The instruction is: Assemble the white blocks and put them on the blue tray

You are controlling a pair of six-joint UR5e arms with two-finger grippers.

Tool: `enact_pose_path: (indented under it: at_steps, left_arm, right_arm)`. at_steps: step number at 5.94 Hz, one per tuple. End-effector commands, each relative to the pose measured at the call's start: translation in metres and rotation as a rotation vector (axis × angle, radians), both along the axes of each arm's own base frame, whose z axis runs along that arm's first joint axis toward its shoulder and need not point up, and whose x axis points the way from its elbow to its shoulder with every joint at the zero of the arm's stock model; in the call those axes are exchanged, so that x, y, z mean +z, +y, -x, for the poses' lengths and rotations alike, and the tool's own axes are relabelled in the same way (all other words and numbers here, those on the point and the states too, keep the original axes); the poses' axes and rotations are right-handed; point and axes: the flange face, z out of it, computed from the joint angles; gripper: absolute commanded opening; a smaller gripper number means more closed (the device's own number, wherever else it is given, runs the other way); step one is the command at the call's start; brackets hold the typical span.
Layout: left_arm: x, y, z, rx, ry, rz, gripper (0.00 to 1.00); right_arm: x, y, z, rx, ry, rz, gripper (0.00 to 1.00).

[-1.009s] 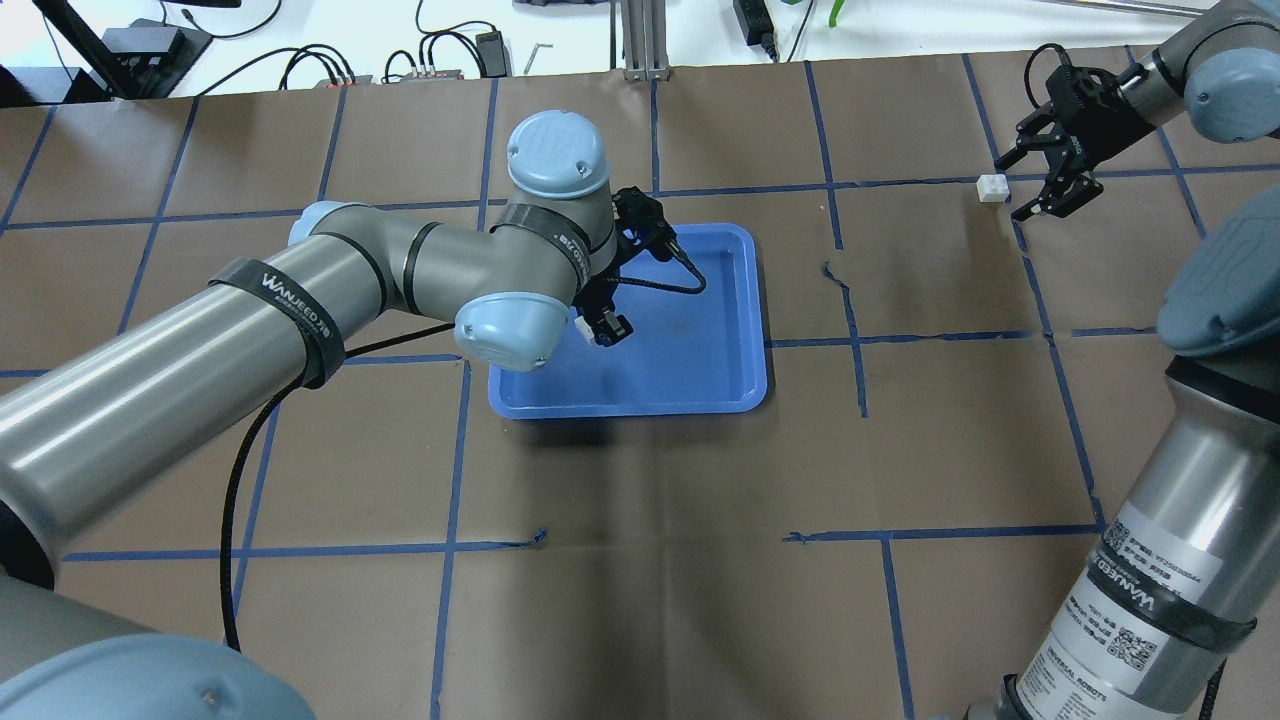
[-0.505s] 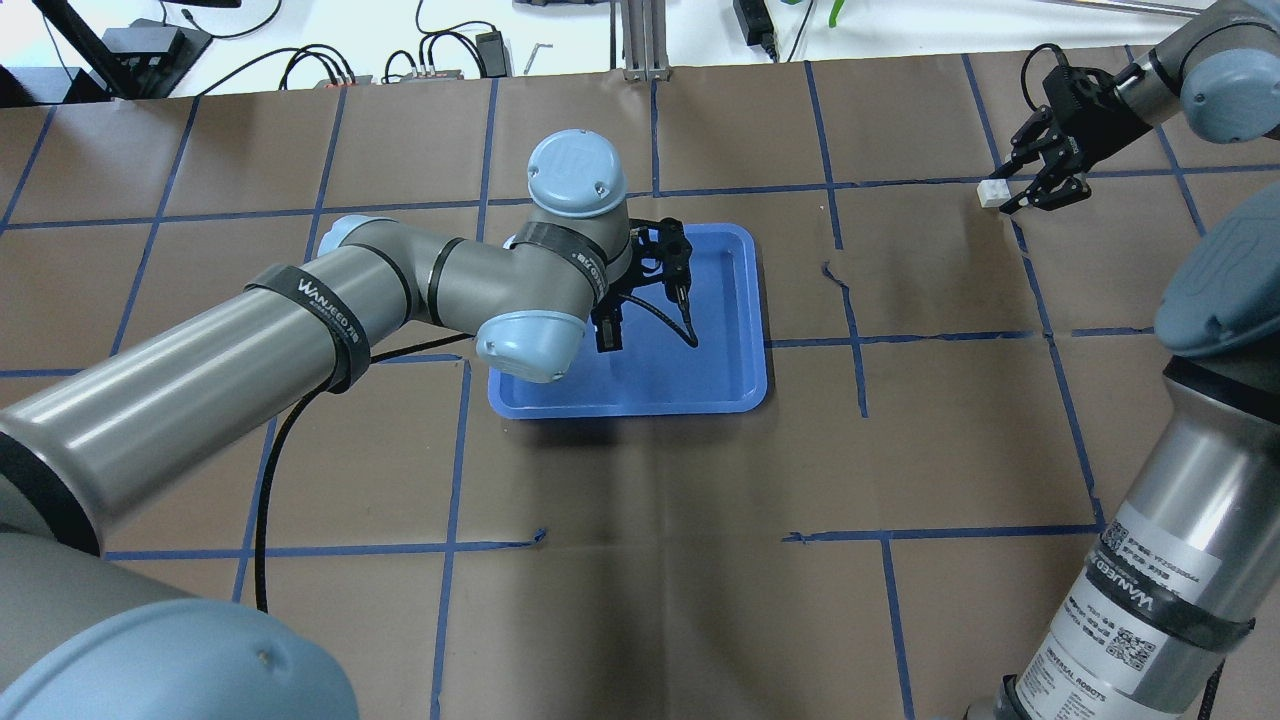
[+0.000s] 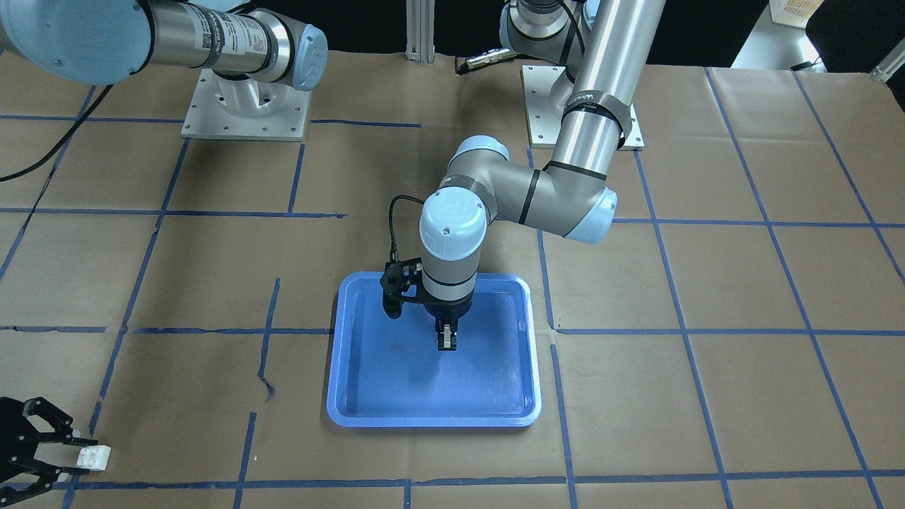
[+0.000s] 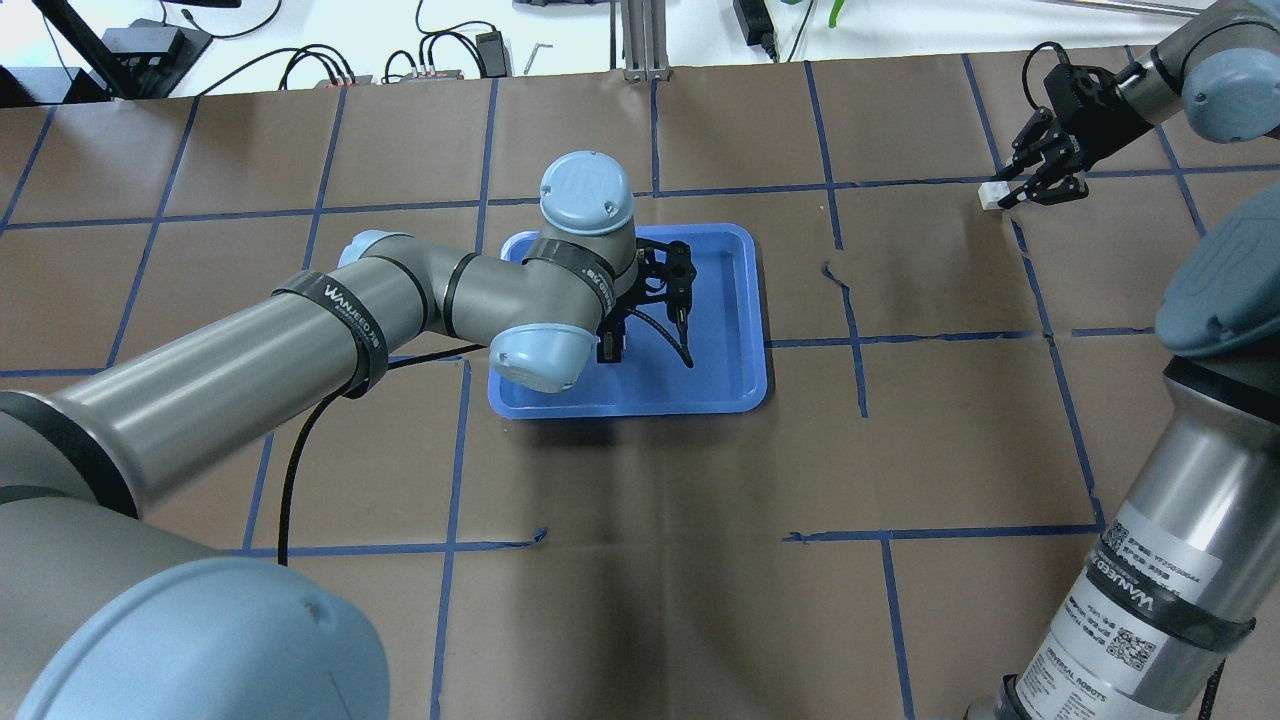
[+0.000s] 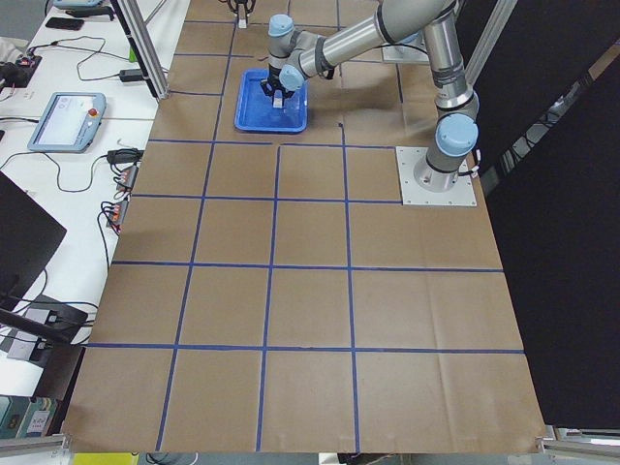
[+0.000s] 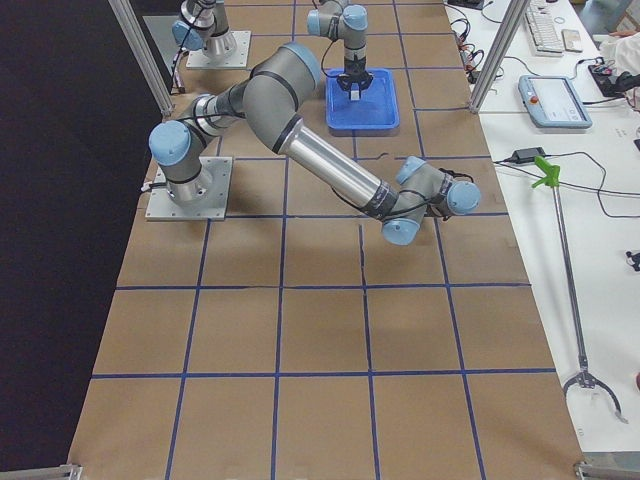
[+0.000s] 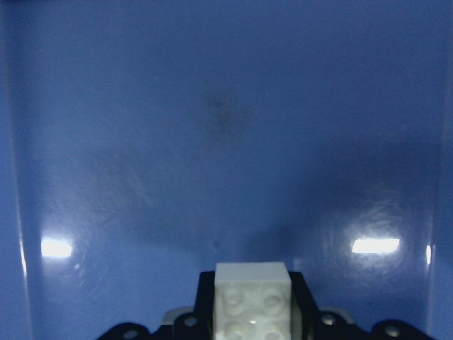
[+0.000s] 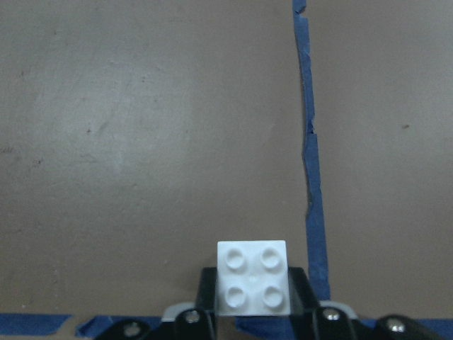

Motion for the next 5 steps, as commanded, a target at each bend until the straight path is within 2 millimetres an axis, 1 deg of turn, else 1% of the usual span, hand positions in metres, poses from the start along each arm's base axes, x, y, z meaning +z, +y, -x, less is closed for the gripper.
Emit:
enact_pose_path:
  at_steps: [1, 2, 3, 4, 5]
  left_arm:
    - [-0.008, 0.001, 0.000, 0.040, 0.003, -0.016, 0.98]
    - [-0.002, 0.000, 0.000, 0.037, -0.005, -0.005, 0.99]
    - [0.016, -0.002, -0.002, 0.035, 0.000, 0.008, 0.99]
    - [0.056, 0.001, -0.012, 0.047, -0.010, -0.018, 0.99]
    - [0.109, 0.011, -0.029, 0.079, -0.007, -0.012, 0.99]
  right_arm:
    - [0.038, 0.001, -0.003, -0.014, 0.020, 0.032, 0.25]
    - [0.072, 0.008, -0.005, -0.053, 0.032, 0.033, 0.25]
    - [0.092, 0.018, -0.012, -0.058, 0.026, 0.026, 0.25]
    - [0.110, 0.038, -0.037, -0.043, 0.018, 0.008, 0.25]
    - [0.117, 0.069, -0.074, -0.030, 0.002, -0.030, 0.25]
